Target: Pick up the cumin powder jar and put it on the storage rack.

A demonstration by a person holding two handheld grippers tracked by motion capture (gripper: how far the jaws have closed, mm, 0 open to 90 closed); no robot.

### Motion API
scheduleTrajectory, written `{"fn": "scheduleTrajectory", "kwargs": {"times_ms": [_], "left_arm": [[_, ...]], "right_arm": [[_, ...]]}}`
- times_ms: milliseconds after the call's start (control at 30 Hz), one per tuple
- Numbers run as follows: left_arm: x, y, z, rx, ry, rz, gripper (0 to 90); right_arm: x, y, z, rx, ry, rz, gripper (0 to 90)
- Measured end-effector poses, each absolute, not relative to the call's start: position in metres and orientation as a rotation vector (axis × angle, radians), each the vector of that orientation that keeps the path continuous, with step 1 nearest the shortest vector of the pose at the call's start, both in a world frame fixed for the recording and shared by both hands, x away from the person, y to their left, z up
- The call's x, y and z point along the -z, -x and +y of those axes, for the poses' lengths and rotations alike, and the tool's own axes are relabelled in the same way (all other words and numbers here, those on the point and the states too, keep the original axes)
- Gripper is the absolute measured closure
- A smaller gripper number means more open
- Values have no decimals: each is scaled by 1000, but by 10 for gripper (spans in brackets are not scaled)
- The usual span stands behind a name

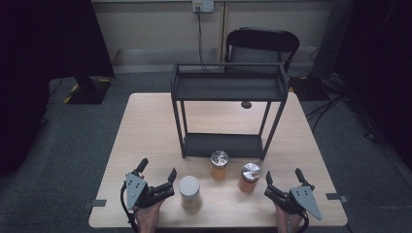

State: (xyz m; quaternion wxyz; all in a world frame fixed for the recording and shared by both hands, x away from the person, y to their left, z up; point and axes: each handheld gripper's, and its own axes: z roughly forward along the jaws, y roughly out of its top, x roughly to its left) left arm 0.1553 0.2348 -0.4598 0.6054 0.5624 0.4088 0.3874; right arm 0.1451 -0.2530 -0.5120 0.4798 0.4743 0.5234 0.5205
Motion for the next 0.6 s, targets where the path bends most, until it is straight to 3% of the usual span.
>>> {"fn": "scheduleTrajectory", "kwargs": {"times_ms": [600], "left_arm": [[436, -146, 231, -885, -1322, 824, 0]], "right_arm": [[512, -145, -253, -1271, -1154, 1277, 24]]}}
